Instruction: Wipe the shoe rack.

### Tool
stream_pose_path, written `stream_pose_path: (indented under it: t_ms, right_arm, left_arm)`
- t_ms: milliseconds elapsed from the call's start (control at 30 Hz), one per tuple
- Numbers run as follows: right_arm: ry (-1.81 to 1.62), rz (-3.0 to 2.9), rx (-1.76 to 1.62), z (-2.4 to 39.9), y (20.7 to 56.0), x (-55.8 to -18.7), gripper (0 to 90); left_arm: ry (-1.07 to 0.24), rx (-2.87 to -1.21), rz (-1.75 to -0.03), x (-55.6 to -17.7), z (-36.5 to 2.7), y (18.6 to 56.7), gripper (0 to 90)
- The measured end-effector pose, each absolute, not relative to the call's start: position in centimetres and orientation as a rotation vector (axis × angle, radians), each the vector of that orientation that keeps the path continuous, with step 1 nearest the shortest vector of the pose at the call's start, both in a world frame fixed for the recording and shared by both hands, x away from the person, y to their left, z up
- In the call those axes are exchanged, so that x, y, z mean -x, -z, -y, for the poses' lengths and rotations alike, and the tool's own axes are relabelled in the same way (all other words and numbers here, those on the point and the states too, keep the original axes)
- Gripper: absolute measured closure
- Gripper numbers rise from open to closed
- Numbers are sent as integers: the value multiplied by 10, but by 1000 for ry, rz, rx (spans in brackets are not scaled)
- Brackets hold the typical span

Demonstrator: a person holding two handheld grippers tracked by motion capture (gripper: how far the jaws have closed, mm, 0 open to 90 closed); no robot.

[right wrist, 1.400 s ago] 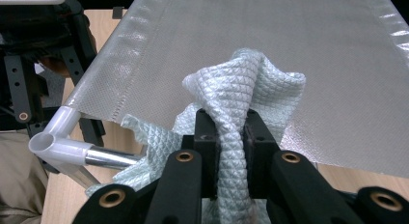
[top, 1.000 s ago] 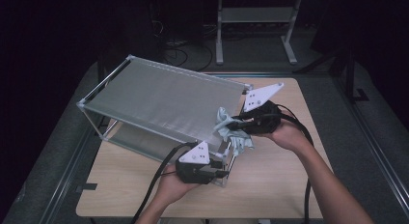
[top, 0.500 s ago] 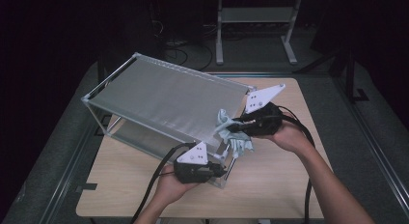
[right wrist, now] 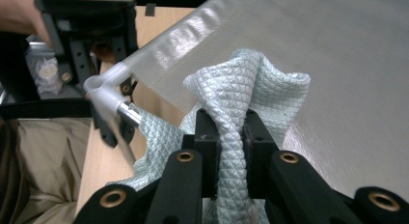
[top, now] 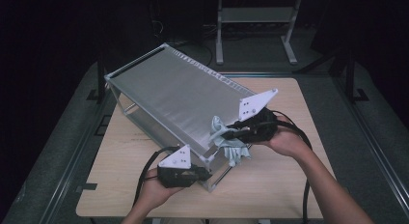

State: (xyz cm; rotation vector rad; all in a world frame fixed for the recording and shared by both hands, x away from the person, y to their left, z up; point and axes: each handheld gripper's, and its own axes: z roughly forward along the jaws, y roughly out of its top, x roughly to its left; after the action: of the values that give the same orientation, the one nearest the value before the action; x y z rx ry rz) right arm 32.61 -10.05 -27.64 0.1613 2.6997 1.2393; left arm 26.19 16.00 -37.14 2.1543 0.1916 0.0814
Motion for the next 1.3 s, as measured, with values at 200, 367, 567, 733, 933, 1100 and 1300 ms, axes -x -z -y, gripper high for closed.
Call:
stream_pose_path:
  t_ms: [200, 367, 567, 733, 933, 1100, 1300]
  right_arm:
    - [-1191, -2754, -105, 80, 270, -320, 801]
    - [-1234, -2788, 3, 45, 271, -316, 800]
    - [-1146, -2770, -103, 61, 272, -334, 800]
    - [-1198, -2785, -97, 55, 273, -335, 800]
    - [-1247, -2823, -27, 42, 275, -333, 800]
    - [-1164, -2793, -201, 82, 272, -351, 800]
    - [-1205, -2807, -167, 77, 274, -349, 800]
  left_arm:
    - [-83, -2150, -201, -256, -175, 371, 817]
    - [-83, -2147, -202, -253, -182, 372, 817]
    - [-86, -2142, -202, -251, -187, 372, 817]
    - [-79, -2146, -195, -252, -186, 372, 816]
    - [-81, -2148, -188, -252, -189, 372, 817]
    - [-73, -2141, -186, -248, -193, 372, 817]
    - [-71, -2144, -180, -248, -193, 372, 816]
